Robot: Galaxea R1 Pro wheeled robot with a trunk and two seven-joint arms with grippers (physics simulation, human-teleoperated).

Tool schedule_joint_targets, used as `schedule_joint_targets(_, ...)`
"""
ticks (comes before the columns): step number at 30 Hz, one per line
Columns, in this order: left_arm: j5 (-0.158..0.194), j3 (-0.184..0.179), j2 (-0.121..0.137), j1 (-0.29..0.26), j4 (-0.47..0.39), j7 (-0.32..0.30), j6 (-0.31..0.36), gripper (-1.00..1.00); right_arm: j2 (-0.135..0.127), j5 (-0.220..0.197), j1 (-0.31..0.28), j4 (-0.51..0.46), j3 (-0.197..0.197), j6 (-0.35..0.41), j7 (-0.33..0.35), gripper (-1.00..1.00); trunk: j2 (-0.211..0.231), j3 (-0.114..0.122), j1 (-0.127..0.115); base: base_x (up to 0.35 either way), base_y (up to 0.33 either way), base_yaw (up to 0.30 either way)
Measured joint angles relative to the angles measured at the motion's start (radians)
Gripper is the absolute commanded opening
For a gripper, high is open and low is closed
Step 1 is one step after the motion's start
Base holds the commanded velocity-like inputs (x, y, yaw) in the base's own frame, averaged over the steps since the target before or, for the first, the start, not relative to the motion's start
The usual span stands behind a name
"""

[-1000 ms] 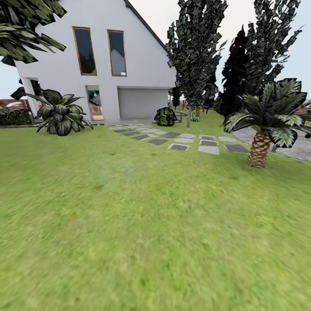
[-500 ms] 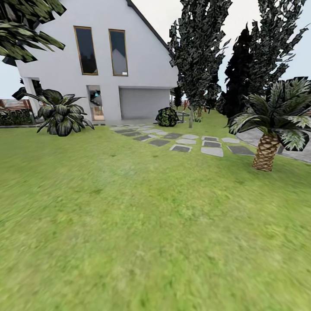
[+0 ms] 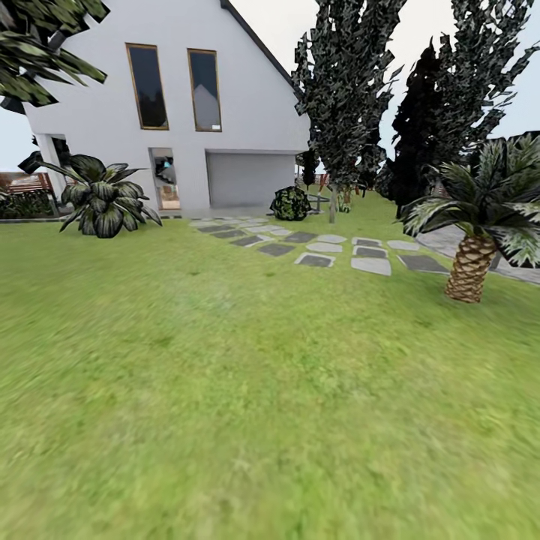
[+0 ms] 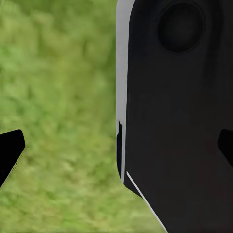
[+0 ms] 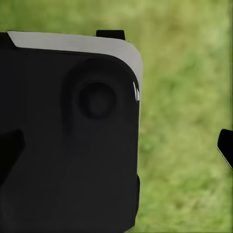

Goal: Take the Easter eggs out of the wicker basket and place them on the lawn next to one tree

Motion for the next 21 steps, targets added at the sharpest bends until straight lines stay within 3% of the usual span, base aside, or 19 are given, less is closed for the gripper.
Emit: schedule_joint_targets(21,0.0,0.0,0.0,0.0,0.0,0.0,0.0,1.0,0.001,0.0,0.0,0.0,0.0,0.0,-0.001,1.0,0.0,0.0,0.0,0.335,0.0,0.0)
